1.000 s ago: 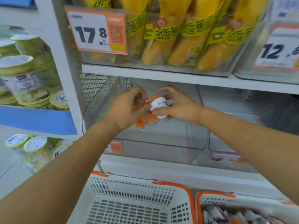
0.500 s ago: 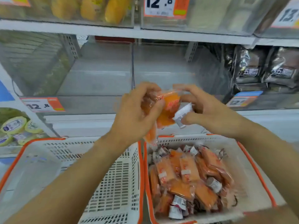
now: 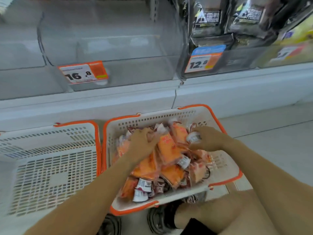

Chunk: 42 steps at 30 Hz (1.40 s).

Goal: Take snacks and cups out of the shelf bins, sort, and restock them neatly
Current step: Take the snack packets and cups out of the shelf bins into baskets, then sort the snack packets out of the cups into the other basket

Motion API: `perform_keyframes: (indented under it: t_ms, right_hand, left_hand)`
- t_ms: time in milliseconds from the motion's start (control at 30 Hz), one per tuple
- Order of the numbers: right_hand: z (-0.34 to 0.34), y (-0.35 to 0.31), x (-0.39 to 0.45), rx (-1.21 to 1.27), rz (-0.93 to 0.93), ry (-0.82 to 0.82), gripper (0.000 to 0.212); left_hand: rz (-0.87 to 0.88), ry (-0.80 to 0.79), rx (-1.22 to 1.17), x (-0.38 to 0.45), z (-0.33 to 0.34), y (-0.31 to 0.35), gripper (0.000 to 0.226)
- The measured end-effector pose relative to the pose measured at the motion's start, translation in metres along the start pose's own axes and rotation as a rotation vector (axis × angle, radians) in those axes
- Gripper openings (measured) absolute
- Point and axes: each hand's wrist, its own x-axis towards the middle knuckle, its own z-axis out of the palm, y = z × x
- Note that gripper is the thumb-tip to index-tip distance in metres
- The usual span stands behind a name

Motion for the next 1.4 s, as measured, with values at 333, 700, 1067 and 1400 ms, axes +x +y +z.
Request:
perform_keyframes:
  t_ms: [333,700,1067,1400]
  right_hand:
    - [-0.006,0.013,-0.006,-0.153,0.026,-0.087,0.084]
    - [0.056,-0.055,-0.010,0.032,-0.218,0.030,0.093]
    - [0.067,-0.065,-0.004,0.239,-0.195,-0.020,0.095]
    - [0.078,-0.076,-0.006,0.494,-0.110,-0.101,0.055]
  left_hand:
    - [-0.063,0.171,0.264,-0.029,0.023,-0.027,0.084]
    - [-0.127,0.072,0.128,-0.064,0.010,-0.053,0.080]
    - [-0.307,0.161,-0.256,-0.075,-0.010,-0.041,0.091]
    - [-0.374,0.104,-0.522,-0.077,-0.013,-0.034,0.037]
